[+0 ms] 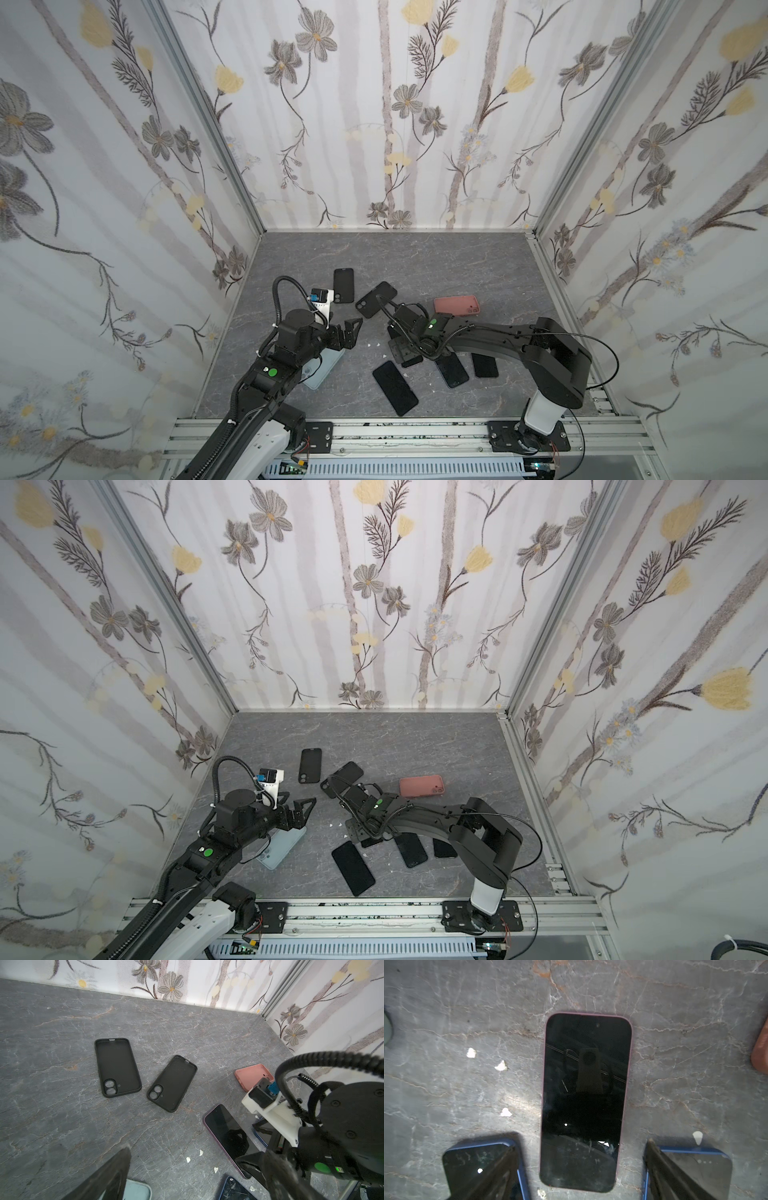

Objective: Put the phone into the phone case
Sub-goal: 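Raise both arms and move the right gripper over the purple-framed phone, then lower the right gripper and close it on the purple-framed phone's edge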

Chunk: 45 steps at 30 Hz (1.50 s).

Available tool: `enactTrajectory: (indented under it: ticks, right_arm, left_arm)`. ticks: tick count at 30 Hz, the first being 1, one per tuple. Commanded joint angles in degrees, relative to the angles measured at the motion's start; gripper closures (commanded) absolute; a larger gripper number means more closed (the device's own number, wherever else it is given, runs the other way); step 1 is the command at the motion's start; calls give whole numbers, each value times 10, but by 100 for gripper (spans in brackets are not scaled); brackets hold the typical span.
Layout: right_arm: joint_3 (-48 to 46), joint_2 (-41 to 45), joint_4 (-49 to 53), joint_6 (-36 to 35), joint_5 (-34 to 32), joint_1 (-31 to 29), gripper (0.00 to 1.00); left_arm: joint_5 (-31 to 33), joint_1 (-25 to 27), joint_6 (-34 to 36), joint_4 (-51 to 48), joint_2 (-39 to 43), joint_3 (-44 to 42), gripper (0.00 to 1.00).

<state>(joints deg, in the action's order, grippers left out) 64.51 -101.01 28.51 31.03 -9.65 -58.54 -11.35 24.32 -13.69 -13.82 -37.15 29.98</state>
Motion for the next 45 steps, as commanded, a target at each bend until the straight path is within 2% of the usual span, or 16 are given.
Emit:
enactTrajectory:
  ticks: [1, 7, 12, 21, 29, 38, 45]
  right_arm:
    - [17, -14, 27, 4, -33, -6, 4]
    - [35, -47, 33, 4, -31, -11, 3]
    - [43, -69, 36, -2, -18, -13, 4]
    - [37, -72, 40, -5, -13, -15, 6]
    - [39, -72, 44, -5, -13, -15, 12]
    - [45, -68, 46, -6, -10, -15, 28]
    - [46, -70, 42, -15, -9, -14, 36]
  left_arm:
    - [17, 2, 1, 23, 2, -4, 1]
    - [12, 3, 1, 22, 1, -2, 1]
    - [34, 7, 1, 20, 20, -3, 1]
    - [42, 10, 2, 25, 29, -10, 0]
    - [38, 10, 2, 23, 21, -7, 0]
    - [40, 11, 3, 25, 25, -9, 0]
    - [56, 18, 3, 17, 34, -8, 0]
